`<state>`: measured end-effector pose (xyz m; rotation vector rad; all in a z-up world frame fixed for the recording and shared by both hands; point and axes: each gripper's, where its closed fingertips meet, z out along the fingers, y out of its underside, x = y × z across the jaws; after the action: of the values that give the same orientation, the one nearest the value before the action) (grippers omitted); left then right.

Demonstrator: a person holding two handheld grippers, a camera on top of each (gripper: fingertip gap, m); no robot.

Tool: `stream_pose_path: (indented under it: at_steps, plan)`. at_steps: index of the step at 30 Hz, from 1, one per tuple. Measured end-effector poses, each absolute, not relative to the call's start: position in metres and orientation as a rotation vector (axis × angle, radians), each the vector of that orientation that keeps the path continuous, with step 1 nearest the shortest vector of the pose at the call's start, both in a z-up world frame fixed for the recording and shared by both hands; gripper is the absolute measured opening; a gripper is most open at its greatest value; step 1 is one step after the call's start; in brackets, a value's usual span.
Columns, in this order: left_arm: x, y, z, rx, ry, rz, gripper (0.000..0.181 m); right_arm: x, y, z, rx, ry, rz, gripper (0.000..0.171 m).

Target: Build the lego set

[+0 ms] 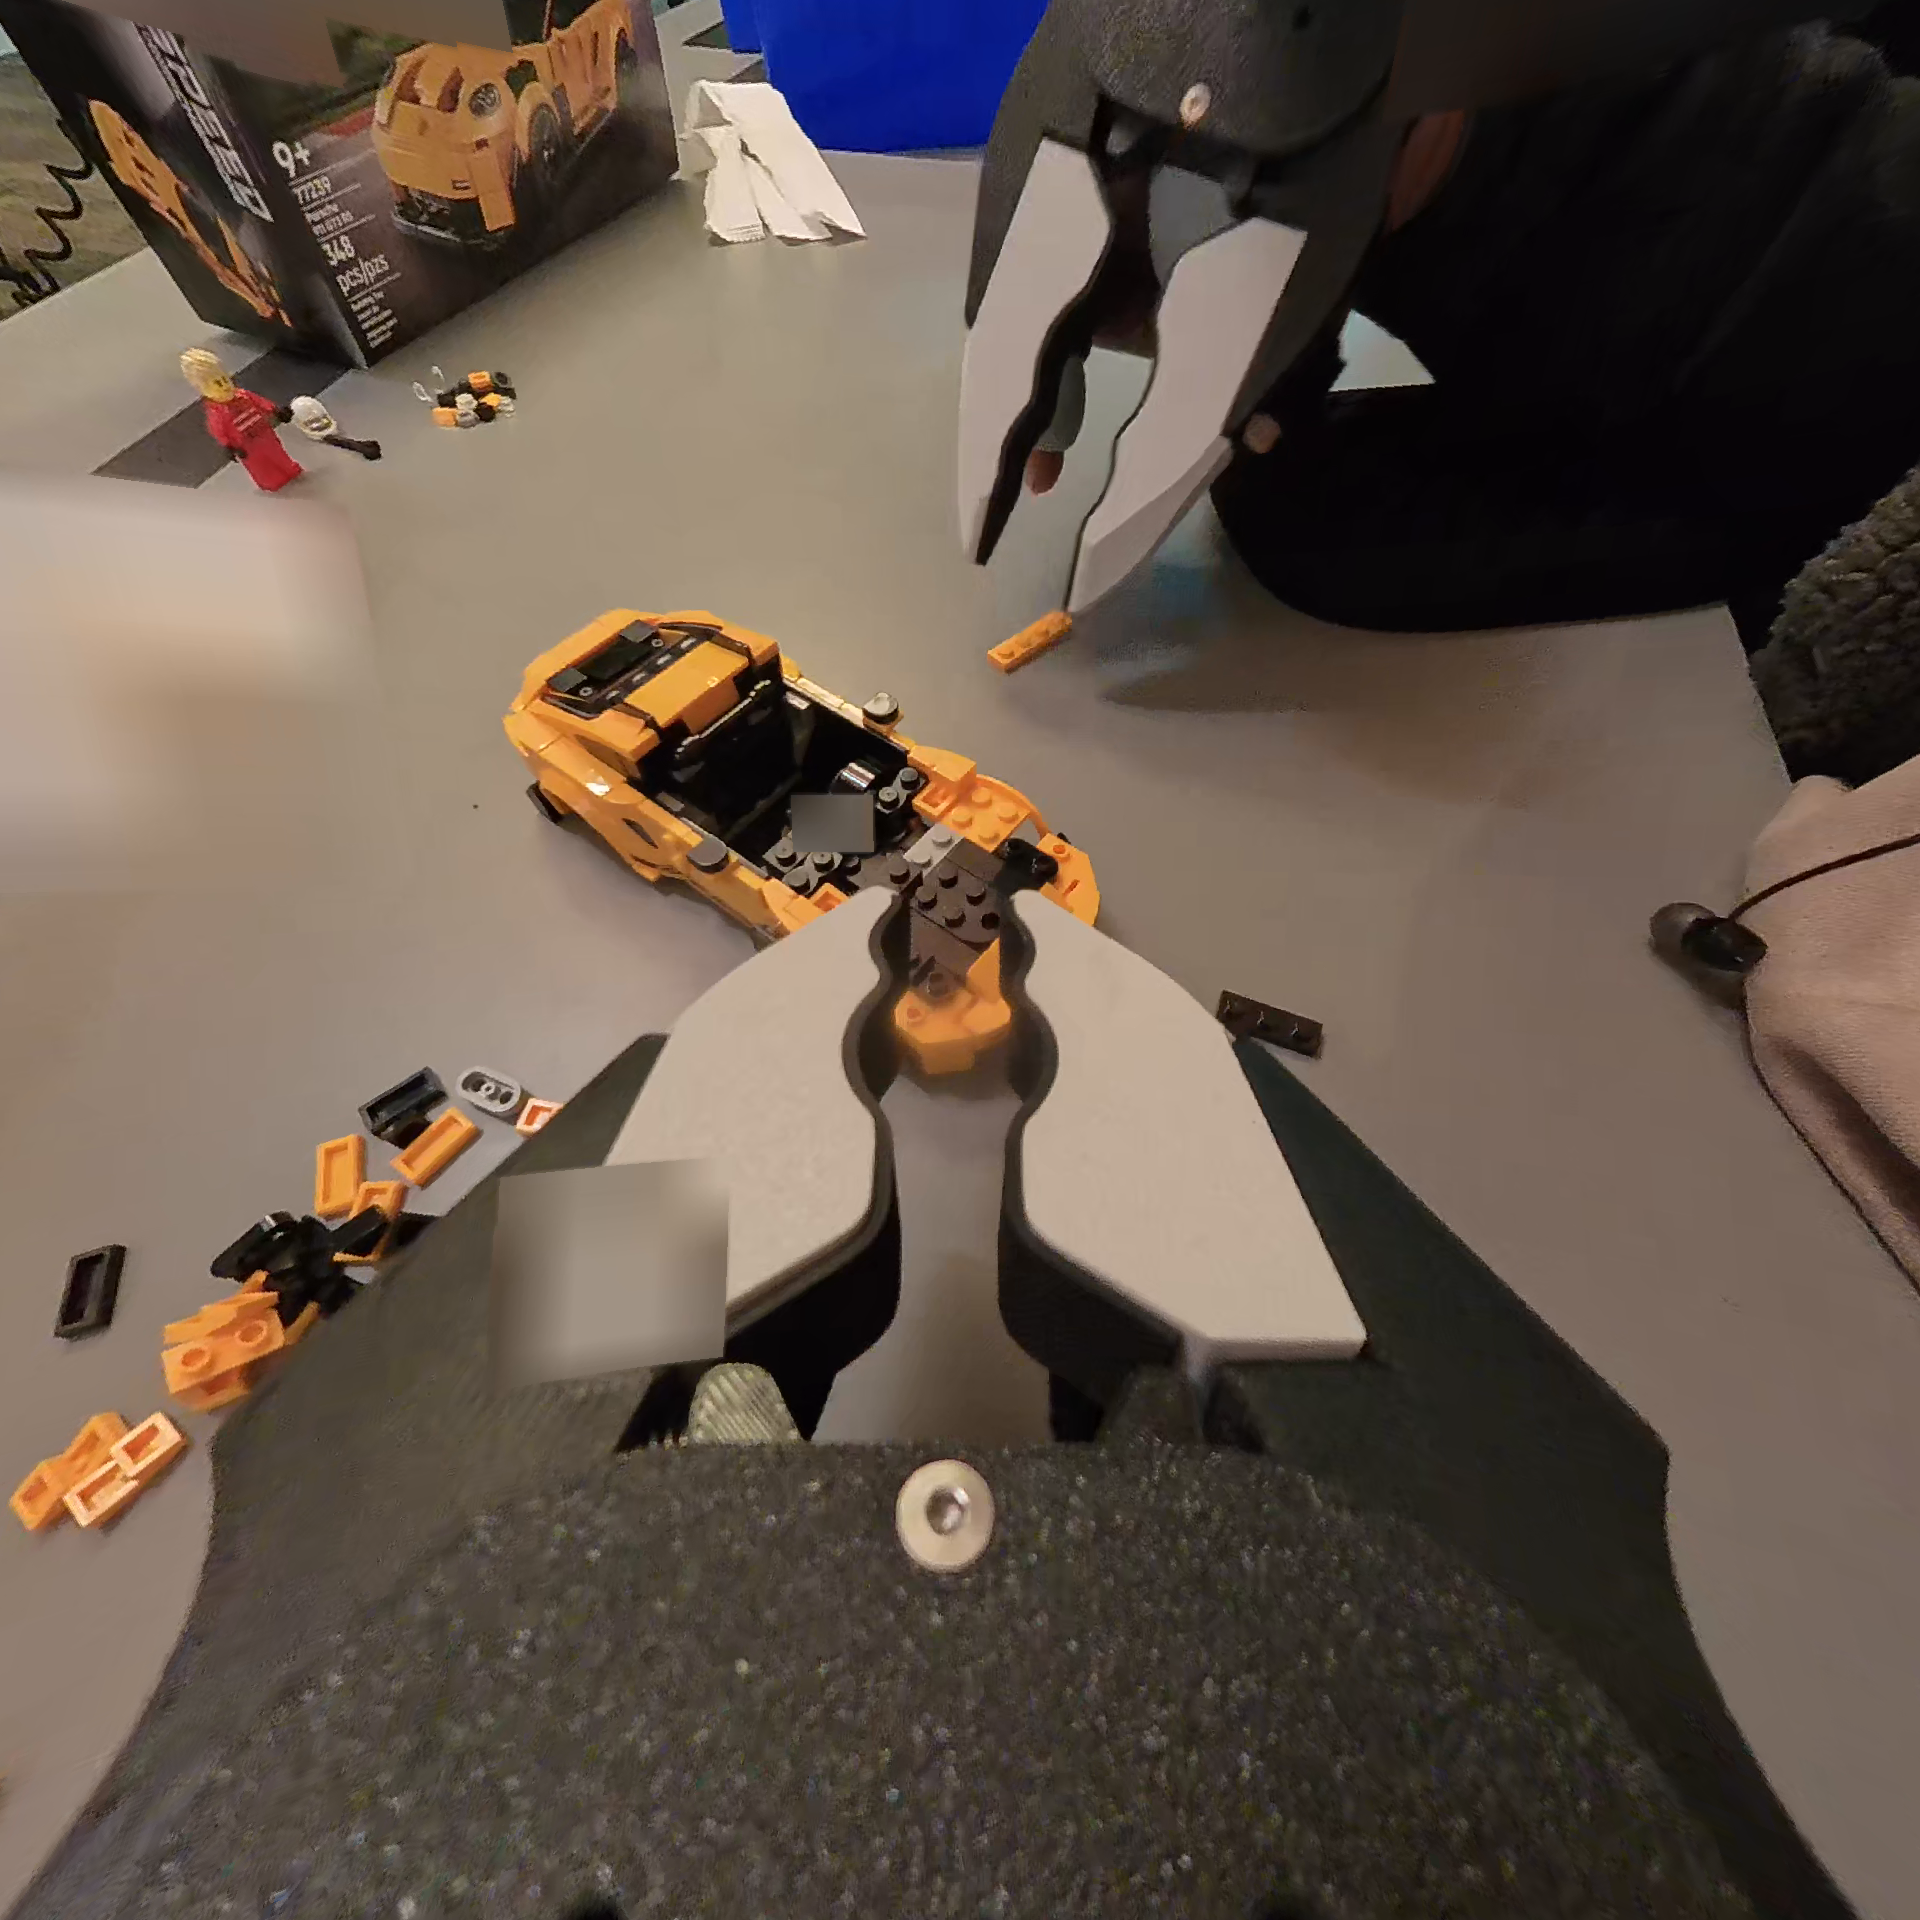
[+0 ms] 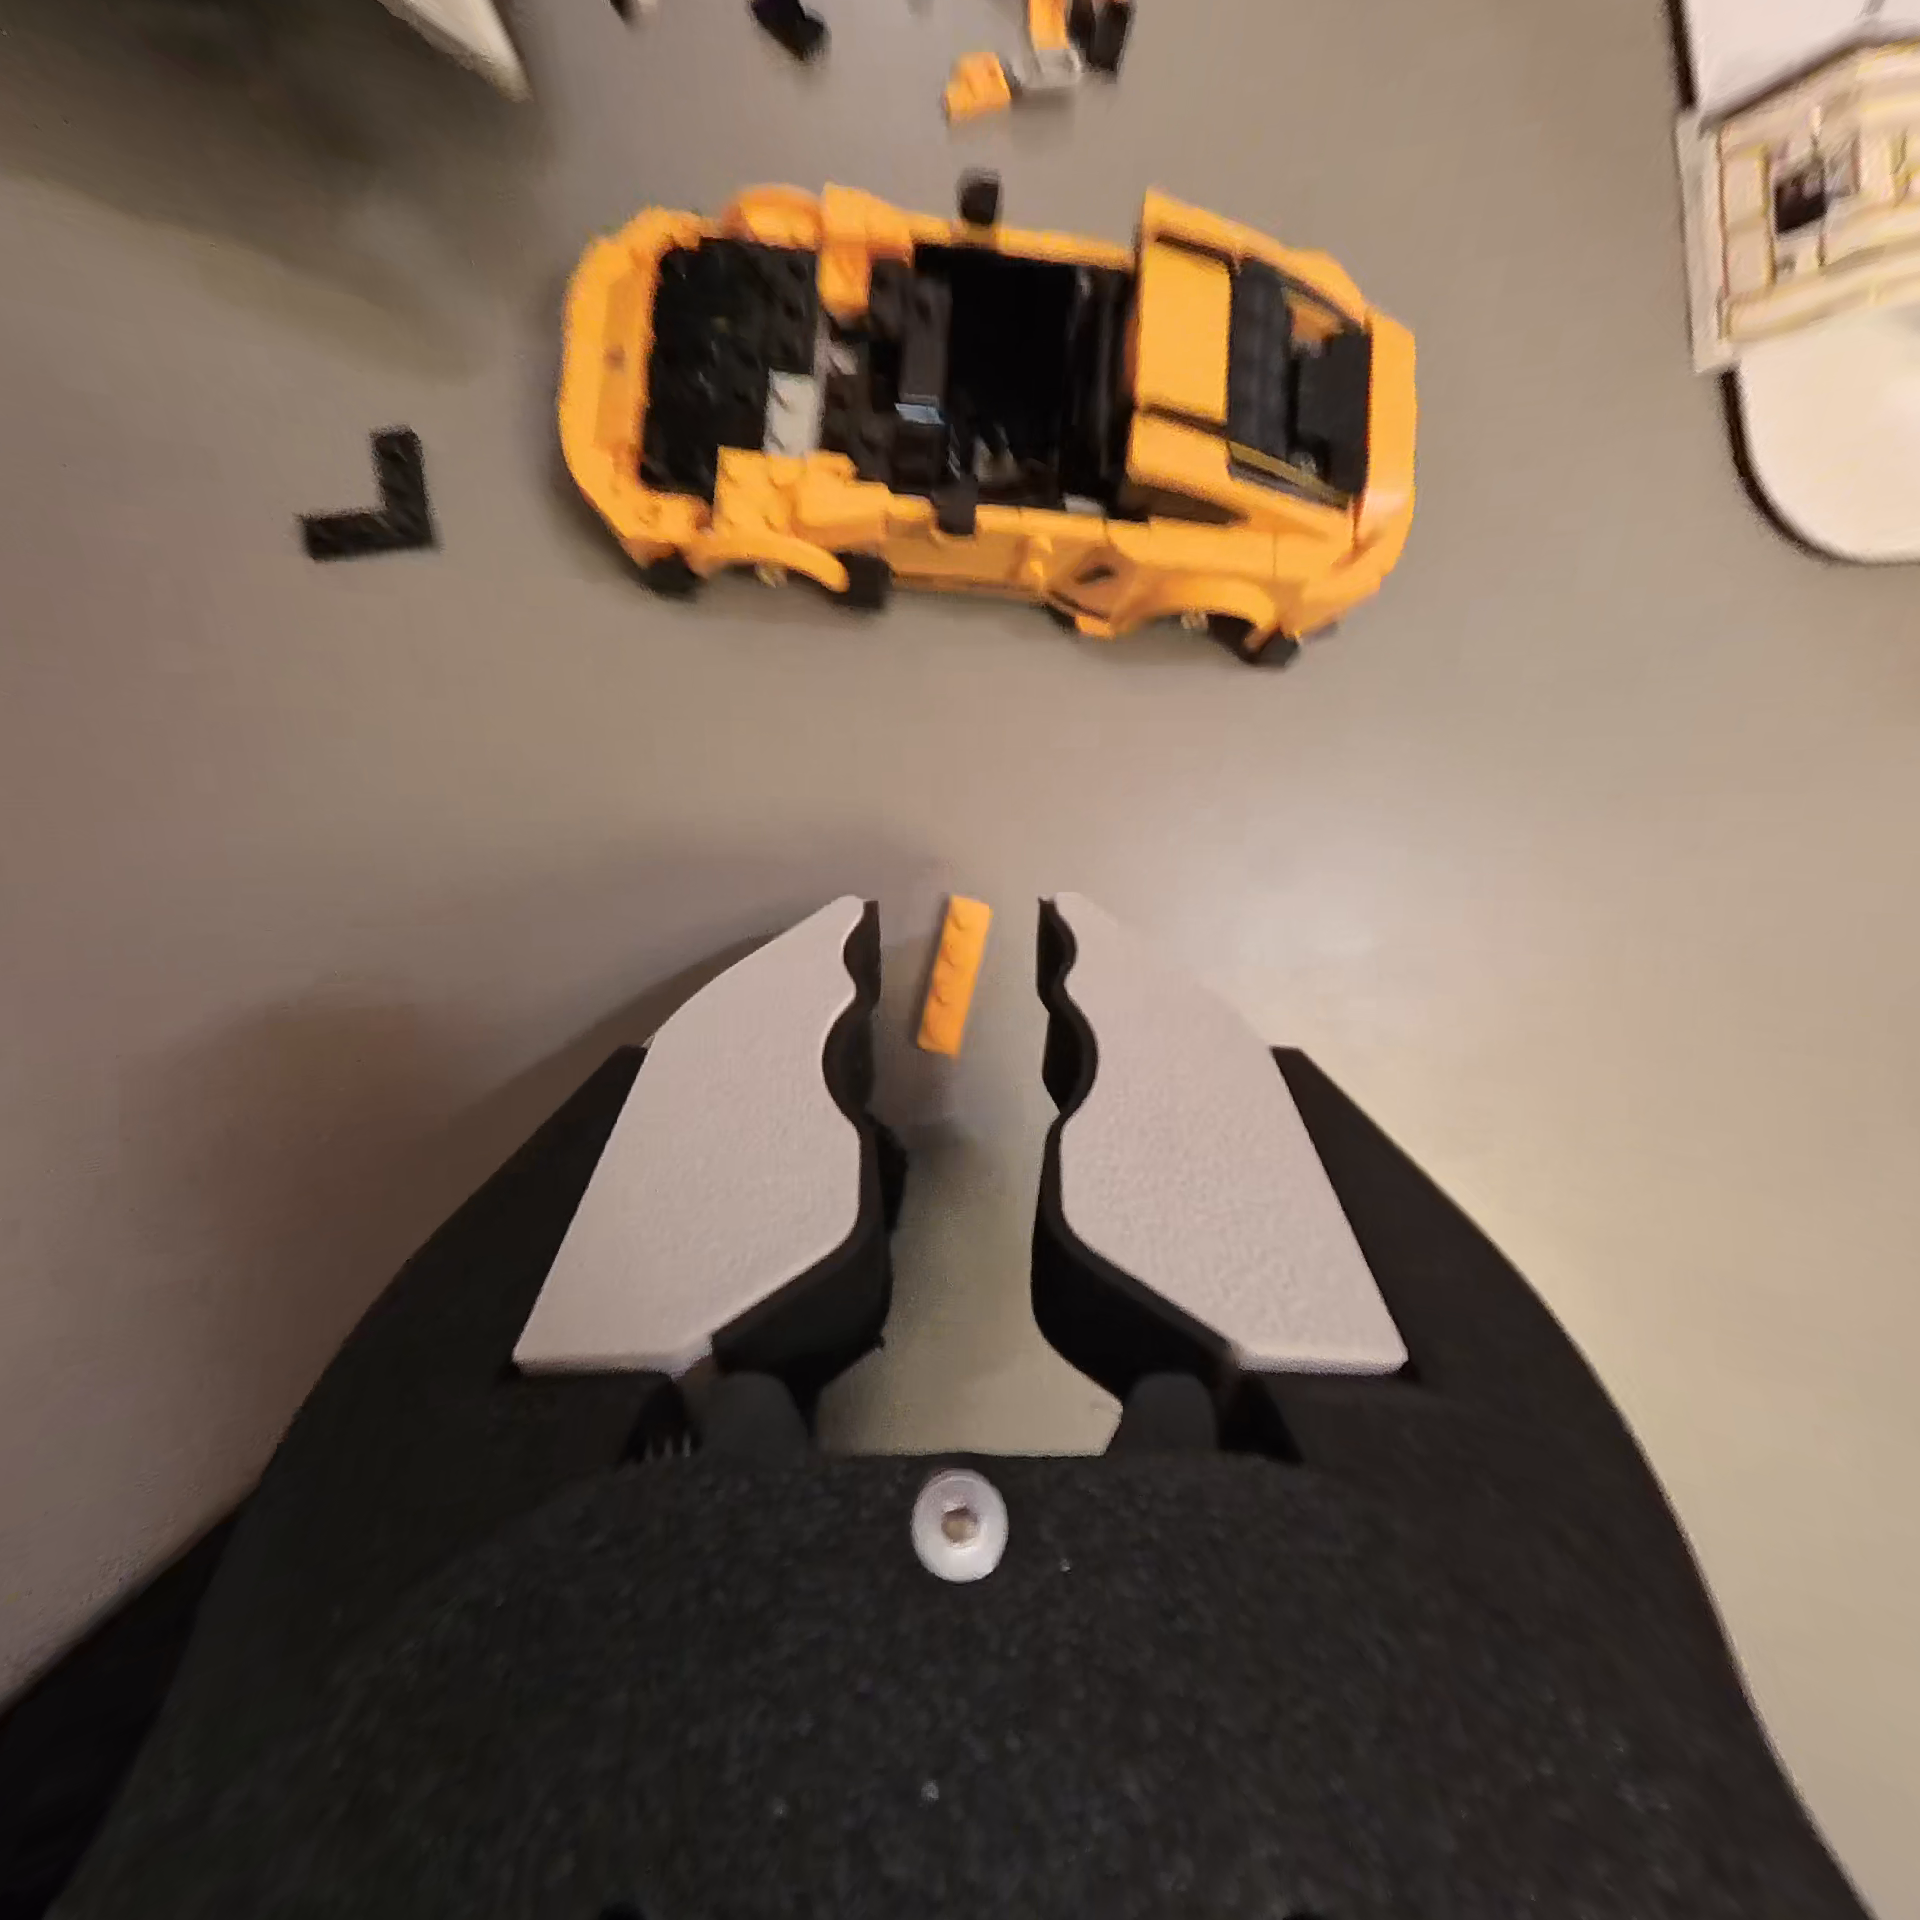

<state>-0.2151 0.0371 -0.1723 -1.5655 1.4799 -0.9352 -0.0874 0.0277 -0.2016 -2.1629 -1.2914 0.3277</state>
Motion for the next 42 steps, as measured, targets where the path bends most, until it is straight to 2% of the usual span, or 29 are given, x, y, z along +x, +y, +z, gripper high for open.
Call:
stream_pose_path:
  at_steps: [4, 12, 18, 21, 25, 34, 42]
  plan:
    - [-0.216, 0.04, -0.174, -1.573, 1.479, -0.912, 0.015, -0.136, 0.006, -0.191, -2.083, -1.378, 0.488, 0.028]
    - [-0.223, 0.052, -0.176, -1.611, 1.454, -0.801, 0.015, -0.202, -0.03, -0.212, -2.142, -1.515, 0.594, 0.026]
    - [-0.225, 0.051, -0.168, -1.589, 1.448, -0.782, 0.015, -0.215, -0.037, -0.226, -2.161, -1.606, 0.539, 0.035]
    - [-0.226, 0.049, -0.166, -1.577, 1.448, -0.783, 0.015, -0.218, -0.034, -0.227, -2.162, -1.607, 0.505, 0.023]
    - [-0.225, 0.047, -0.166, -1.57, 1.457, -0.765, 0.015, -0.213, -0.037, -0.227, -2.182, -1.606, 0.503, 0.023]
    - [-0.224, 0.046, -0.173, -1.599, 1.473, -0.748, 0.021, -0.179, 0.026, -0.17, -2.165, -1.229, 0.462, 0.023]
    - [-0.224, 0.045, -0.179, -1.614, 1.495, -0.749, 0.022, -0.188, 0.034, -0.197, -2.322, -1.301, 0.429, 0.023]
